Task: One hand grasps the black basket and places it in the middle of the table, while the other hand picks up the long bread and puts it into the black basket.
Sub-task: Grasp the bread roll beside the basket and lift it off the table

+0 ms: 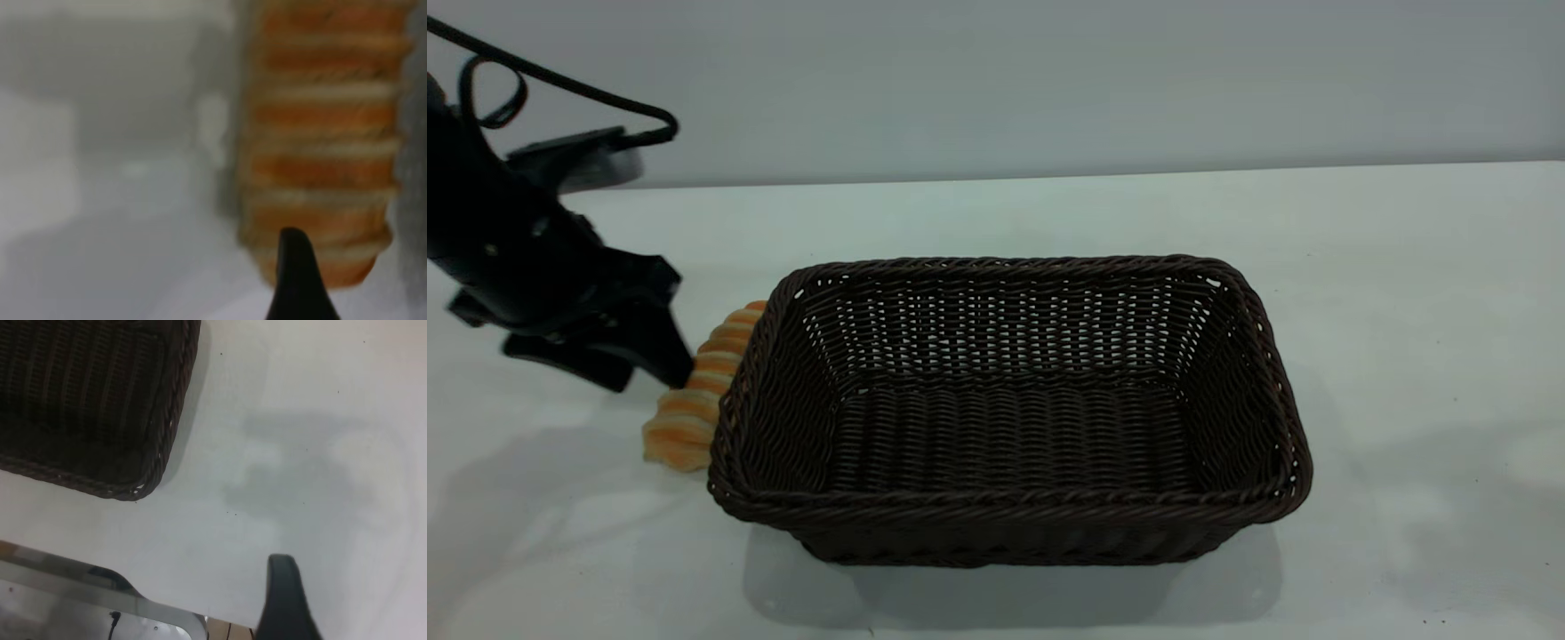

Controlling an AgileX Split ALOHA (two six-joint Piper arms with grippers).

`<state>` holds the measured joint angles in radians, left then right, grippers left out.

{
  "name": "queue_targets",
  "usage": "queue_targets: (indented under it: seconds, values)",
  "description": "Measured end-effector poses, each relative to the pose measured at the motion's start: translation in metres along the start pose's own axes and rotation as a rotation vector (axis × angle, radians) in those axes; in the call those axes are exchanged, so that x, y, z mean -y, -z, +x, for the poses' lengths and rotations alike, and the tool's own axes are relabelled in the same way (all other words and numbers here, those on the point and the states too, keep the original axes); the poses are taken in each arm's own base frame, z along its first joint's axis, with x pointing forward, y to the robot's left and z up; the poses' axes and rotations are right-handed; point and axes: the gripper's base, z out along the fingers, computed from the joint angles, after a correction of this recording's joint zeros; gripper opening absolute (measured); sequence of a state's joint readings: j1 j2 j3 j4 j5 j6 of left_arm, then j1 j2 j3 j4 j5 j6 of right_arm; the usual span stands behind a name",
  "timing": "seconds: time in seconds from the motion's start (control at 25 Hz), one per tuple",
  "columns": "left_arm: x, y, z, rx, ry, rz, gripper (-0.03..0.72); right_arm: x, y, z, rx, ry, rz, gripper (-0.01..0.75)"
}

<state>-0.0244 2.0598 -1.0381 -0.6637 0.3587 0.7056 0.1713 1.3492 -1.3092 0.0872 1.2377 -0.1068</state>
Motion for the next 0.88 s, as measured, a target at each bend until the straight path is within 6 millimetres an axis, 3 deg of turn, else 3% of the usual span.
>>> queue_targets:
  seconds: [0.44,0.56,0.72,0.88]
  values:
    - [-0.012,-0.046,0.008,-0.017,0.029,0.013,0.483,0.0,0.0,0.0,0.0,0.001,0.002,0.562]
    - [-0.013,-0.049,0.009,-0.024,0.036,0.016,0.385,0.0,0.0,0.0,0.0,0.001,0.002,0.562]
    - [-0.009,-0.039,0.006,-0.01,0.021,0.024,0.11,0.0,0.0,0.0,0.0,0.001,0.002,0.562]
    - [0.005,0.001,-0.007,0.064,-0.022,0.05,0.069,0.0,0.0,0.0,0.0,0.002,0.003,0.562]
